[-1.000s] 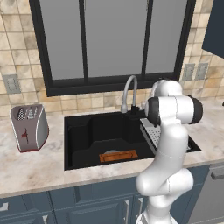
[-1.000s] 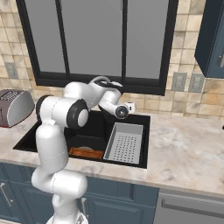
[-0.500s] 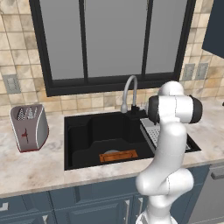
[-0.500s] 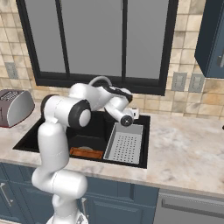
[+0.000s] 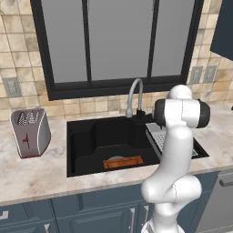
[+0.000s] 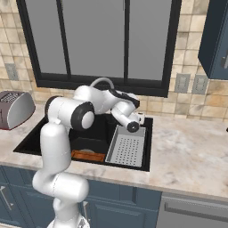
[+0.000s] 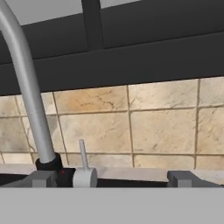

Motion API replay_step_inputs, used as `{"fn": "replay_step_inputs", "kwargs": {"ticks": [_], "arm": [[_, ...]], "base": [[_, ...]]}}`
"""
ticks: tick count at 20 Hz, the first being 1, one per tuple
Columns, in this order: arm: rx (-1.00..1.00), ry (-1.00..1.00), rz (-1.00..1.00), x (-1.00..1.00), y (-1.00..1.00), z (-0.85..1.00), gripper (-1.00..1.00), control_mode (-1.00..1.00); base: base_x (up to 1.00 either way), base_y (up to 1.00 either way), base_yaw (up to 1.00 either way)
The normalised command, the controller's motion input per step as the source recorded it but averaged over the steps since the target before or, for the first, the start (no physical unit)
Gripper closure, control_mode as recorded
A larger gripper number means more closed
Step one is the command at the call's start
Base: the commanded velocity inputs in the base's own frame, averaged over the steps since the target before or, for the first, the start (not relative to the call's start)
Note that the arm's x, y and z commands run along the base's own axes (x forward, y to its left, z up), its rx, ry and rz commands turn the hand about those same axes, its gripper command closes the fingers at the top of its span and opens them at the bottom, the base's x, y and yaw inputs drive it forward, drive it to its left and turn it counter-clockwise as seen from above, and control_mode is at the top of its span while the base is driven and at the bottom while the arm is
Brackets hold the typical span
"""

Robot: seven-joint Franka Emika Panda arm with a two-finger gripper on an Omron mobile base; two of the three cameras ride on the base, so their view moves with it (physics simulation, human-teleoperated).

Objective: Turn on the sink faucet with hot water and rinse the cutting board for ten seconds, then turn off the faucet. Push the cutting board to reach the water if necessary.

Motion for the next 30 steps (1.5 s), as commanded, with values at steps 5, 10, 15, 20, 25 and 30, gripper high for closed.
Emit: {"fn": "replay_step_inputs", "kwargs": {"ticks": [5, 10, 15, 20, 25, 30], "arm": [[0.06, 0.00, 0.00, 0.03, -0.07, -0.02, -1.00, -1.00], [0.01, 0.00, -0.01, 0.07, 0.01, 0.00, -1.00, -1.00], [0.00, 0.00, 0.00, 0.03, 0.18, 0.00, -1.00, -1.00], [0.00, 0.00, 0.00, 0.05, 0.21, 0.00, -1.00, -1.00], [0.00, 0.00, 0.00, 0.01, 0.05, 0.00, -1.00, -1.00], [0.00, 0.00, 0.00, 0.07, 0.00, -0.02, -1.00, -1.00]], "base": [[0.00, 0.00, 0.00], [0.00, 0.00, 0.00], [0.00, 0.00, 0.00], [0.00, 0.00, 0.00], [0.00, 0.00, 0.00], [0.00, 0.00, 0.00]]}}
